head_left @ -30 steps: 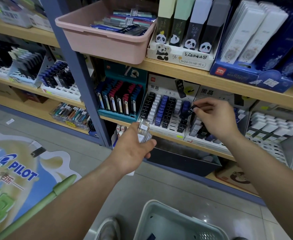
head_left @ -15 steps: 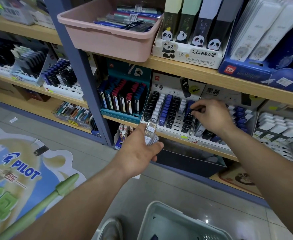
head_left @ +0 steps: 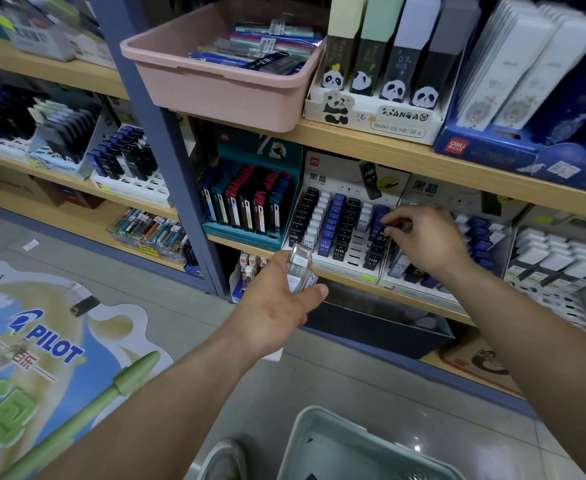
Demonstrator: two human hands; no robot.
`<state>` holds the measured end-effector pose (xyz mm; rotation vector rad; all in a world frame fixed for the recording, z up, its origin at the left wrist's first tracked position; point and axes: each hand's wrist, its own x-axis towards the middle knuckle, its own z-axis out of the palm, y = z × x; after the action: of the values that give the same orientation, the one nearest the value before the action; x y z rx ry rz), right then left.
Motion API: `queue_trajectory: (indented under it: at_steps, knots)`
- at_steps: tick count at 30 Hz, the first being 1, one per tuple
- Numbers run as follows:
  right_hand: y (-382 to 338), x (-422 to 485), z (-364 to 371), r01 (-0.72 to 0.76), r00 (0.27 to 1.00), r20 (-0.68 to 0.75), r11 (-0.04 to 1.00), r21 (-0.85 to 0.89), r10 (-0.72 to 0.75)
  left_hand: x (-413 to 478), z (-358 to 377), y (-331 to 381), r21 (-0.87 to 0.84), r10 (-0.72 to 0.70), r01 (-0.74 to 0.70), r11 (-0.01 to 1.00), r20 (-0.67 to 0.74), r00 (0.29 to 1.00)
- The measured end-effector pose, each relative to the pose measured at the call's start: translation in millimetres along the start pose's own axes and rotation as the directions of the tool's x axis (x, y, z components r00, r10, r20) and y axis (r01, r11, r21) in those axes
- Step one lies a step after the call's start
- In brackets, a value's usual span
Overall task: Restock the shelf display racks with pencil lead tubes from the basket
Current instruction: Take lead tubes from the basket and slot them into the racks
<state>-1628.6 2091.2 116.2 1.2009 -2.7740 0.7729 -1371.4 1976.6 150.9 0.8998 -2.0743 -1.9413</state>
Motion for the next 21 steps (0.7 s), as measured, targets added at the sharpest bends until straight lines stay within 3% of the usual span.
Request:
queue_trajectory:
  at_steps: [9, 14, 18, 21]
  knots:
    - [-3, 0, 0, 0.043, 0.998, 0.041, 0.993, -0.106, -0.039, 1, -1, -1, 0.018, -0.008, 0.008, 1.000, 0.002, 1.000]
    - [-7, -1, -7, 0.153, 0.976, 0.184, 0.963, -0.220, -0.113, 1, -2, -2, 0.018, 0.023, -0.023, 1.000, 0.008, 1.000]
    - [-7, 2, -10, 0.161, 0.952, 0.295, 0.956, -0.244, -0.085, -1, -1, 0, -0.010, 0.054, -0.053, 0.999, 0.023, 0.998]
    - [-22, -11, -15, 0.120, 0.977, 0.191, 0.987, -0.103, -0.099, -1, 0, 1, -0.019, 0.076, -0.076, 0.997, 0.032, 0.997]
